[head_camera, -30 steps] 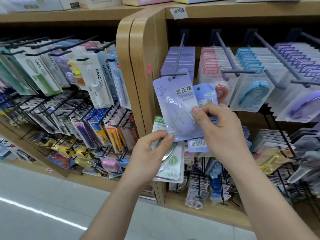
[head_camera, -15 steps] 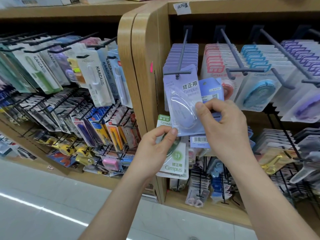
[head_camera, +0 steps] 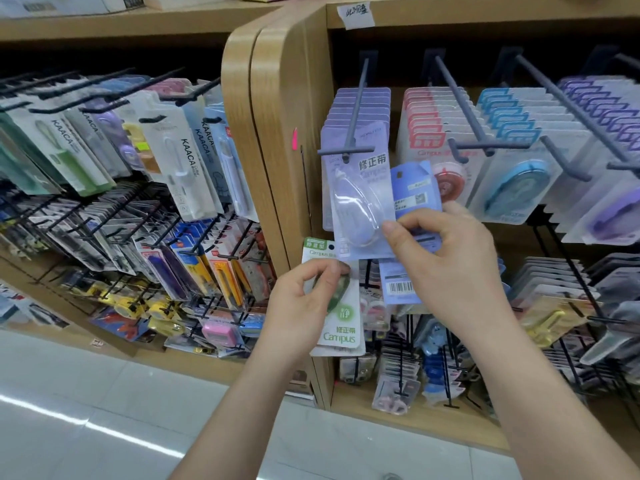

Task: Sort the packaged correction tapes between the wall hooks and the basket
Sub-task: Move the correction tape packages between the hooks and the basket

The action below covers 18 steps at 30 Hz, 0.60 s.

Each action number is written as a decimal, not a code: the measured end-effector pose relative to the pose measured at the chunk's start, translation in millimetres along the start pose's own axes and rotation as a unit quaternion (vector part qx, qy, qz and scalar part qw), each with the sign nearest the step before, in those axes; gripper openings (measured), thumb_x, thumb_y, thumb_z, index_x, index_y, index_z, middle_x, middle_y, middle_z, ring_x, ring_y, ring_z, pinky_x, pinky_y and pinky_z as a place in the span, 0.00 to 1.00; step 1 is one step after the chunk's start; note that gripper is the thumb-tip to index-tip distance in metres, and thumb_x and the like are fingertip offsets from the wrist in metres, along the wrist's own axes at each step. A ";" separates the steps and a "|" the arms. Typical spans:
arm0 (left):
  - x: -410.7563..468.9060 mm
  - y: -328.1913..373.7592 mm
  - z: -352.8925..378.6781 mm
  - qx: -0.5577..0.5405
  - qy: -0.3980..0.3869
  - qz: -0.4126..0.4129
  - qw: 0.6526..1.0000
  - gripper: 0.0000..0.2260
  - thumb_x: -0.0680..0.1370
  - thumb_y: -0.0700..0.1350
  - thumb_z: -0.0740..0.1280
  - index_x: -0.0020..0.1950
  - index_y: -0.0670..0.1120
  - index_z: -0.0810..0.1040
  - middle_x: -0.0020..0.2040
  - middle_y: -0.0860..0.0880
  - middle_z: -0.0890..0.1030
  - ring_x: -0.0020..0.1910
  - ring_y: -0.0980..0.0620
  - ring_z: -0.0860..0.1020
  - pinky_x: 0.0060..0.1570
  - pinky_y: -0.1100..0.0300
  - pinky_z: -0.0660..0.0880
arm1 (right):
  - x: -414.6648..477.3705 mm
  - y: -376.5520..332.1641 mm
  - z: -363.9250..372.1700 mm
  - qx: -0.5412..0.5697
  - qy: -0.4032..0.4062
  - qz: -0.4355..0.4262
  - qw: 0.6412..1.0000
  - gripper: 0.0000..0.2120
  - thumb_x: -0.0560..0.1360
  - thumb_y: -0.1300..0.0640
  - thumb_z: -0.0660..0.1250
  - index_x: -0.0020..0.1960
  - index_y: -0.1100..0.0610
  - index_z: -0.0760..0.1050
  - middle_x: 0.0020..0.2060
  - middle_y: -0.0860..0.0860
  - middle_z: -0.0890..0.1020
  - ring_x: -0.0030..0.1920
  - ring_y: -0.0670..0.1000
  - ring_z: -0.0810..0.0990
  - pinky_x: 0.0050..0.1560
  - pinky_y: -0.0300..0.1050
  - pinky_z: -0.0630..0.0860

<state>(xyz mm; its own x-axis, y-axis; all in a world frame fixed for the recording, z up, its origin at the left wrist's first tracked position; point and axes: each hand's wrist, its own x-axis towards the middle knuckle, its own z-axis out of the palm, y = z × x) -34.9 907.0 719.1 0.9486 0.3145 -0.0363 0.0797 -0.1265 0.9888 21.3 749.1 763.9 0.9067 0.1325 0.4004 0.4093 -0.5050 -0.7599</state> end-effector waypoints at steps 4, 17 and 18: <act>-13.3 -6.5 -7.6 0.016 0.026 -0.011 0.999 0.09 0.79 0.41 0.69 0.46 0.54 0.85 0.48 0.55 0.85 0.43 0.57 0.83 0.37 0.63 0.79 | 0.6 6.5 7.3 -0.054 0.000 0.042 0.998 0.12 0.76 0.44 0.68 0.34 0.42 0.73 0.38 0.44 0.68 0.38 0.46 0.67 0.36 0.43 0.61; -37.5 10.4 -34.2 -0.028 0.050 0.092 0.994 0.11 0.75 0.46 0.67 0.50 0.61 0.85 0.56 0.57 0.81 0.54 0.63 0.80 0.49 0.67 0.78 | -32.4 11.8 -15.8 0.264 -0.066 0.105 0.957 0.33 0.74 0.64 0.72 0.68 0.35 0.64 0.52 0.48 0.84 0.49 0.45 0.85 0.44 0.42 0.82; -37.0 10.6 -32.0 -0.021 0.048 0.096 0.994 0.11 0.74 0.48 0.66 0.49 0.62 0.85 0.57 0.57 0.81 0.54 0.64 0.80 0.49 0.67 0.78 | -34.2 10.2 -17.1 0.319 -0.053 0.137 0.936 0.37 0.71 0.65 0.73 0.70 0.38 0.63 0.50 0.50 0.86 0.47 0.48 0.86 0.42 0.44 0.83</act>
<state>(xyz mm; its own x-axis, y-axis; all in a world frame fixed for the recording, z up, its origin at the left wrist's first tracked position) -79.0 924.1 735.5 0.9115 0.3765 0.1655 -0.1146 -0.1539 0.9814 -7.3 724.9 751.2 0.9779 0.1727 0.1181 0.1063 0.0760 -0.9914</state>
